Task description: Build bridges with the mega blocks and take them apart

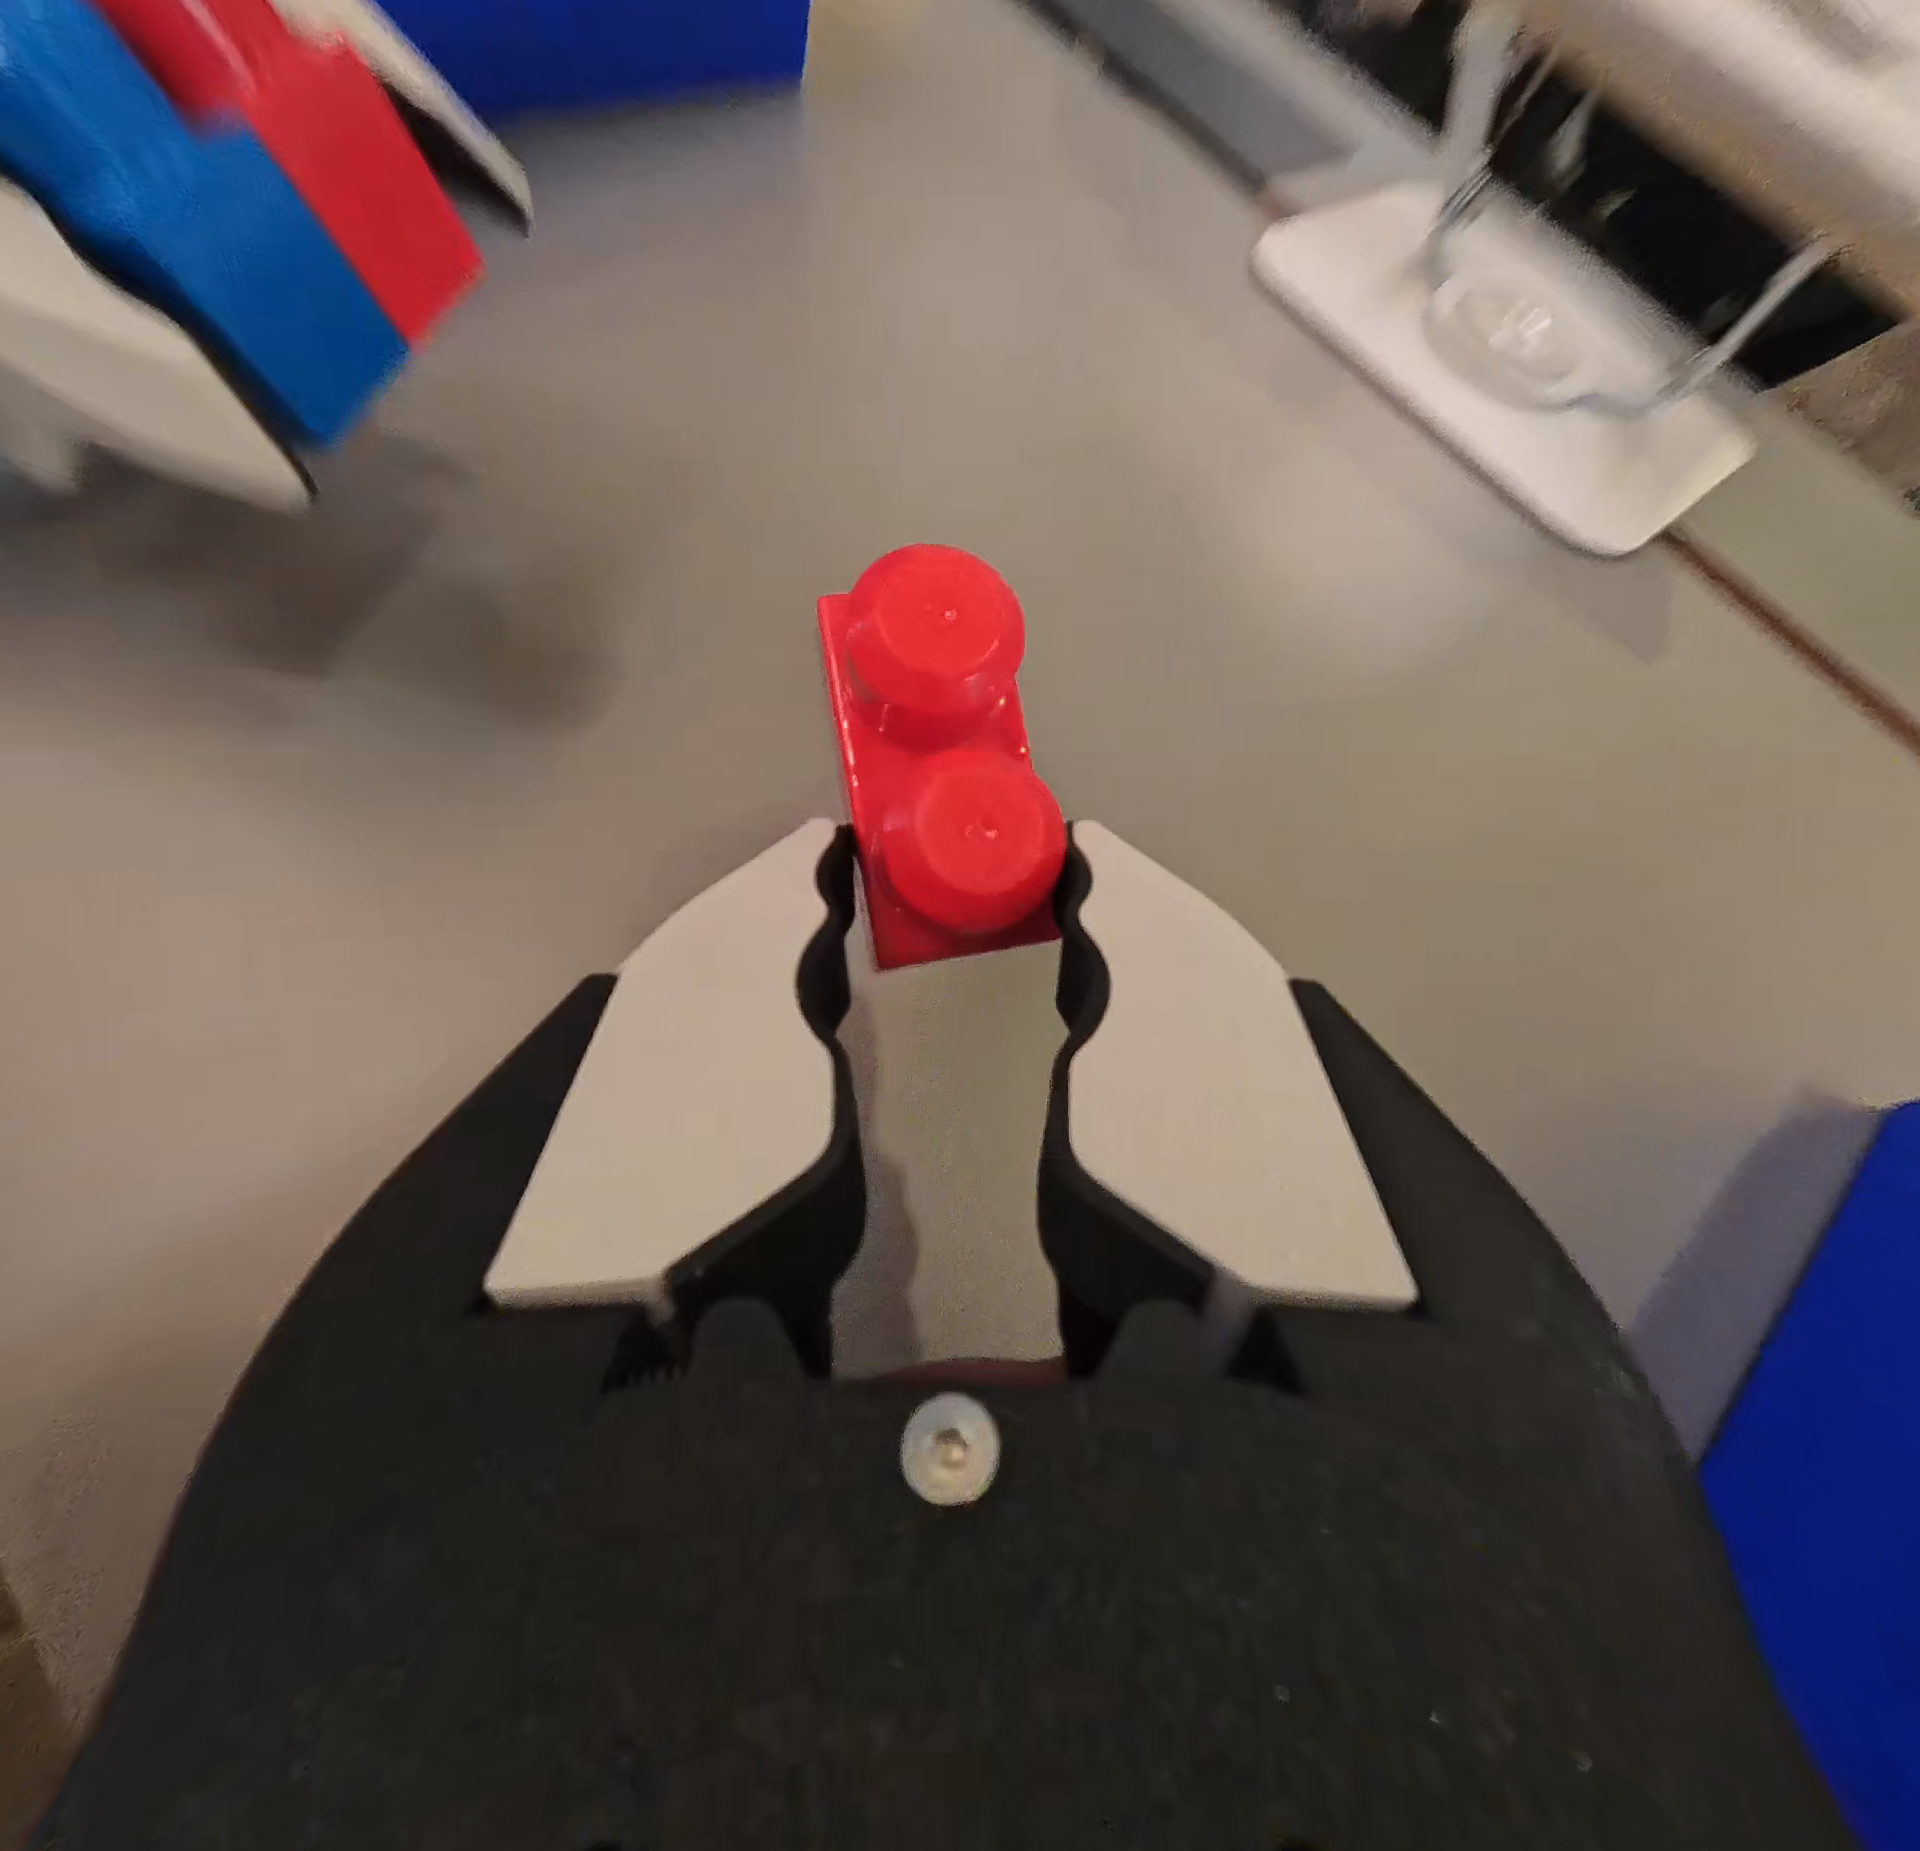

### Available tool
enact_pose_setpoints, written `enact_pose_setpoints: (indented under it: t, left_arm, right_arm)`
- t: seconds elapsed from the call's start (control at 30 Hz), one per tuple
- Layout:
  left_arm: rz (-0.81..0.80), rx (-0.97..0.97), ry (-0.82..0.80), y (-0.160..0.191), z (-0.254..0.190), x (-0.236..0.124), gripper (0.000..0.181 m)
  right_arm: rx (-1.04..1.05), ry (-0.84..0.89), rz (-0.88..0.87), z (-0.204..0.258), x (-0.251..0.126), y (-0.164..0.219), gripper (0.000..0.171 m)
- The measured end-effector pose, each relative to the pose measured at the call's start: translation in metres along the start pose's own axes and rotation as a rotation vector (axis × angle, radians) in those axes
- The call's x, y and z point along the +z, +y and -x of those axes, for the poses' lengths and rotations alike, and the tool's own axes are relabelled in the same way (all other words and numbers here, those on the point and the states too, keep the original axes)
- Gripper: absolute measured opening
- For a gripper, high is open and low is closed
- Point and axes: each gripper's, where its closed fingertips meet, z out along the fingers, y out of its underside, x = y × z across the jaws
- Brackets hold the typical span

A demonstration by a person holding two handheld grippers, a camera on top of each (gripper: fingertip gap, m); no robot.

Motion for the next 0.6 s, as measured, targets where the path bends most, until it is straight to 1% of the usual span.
enact_pose_setpoints:
  t: [0.07, 0.13, 0.27, 0.37, 0.47, 0.6]
  left_arm:
    - [-0.018, -0.005, 0.008, -0.004, -0.002, 0.002, 0.089]
    - [-0.019, -0.010, 0.013, -0.004, -0.004, 0.004, 0.089]
    - [-0.032, -0.021, 0.003, -0.004, -0.003, 0.008, 0.089]
    - [-0.034, -0.015, -0.017, -0.005, -0.001, 0.010, 0.089]
    - [-0.001, 0.017, -0.061, -0.002, 0.003, 0.012, 0.089]
    - [0.039, 0.090, -0.133, -0.003, 0.006, 0.017, 0.089]
  right_arm:
    - [0.016, 0.059, -0.101, -0.002, -0.016, -0.019, 0.037]
    - [0.022, 0.101, -0.160, -0.001, -0.029, -0.029, 0.037]
    - [0.034, 0.130, -0.194, 0.002, -0.042, -0.033, 0.036]
    - [0.055, 0.123, -0.190, 0.002, -0.043, -0.033, 0.036]
    - [0.089, 0.086, -0.192, 0.007, -0.041, -0.038, 0.036]
    - [0.114, -0.012, -0.146, 0.031, -0.022, -0.056, 0.036]
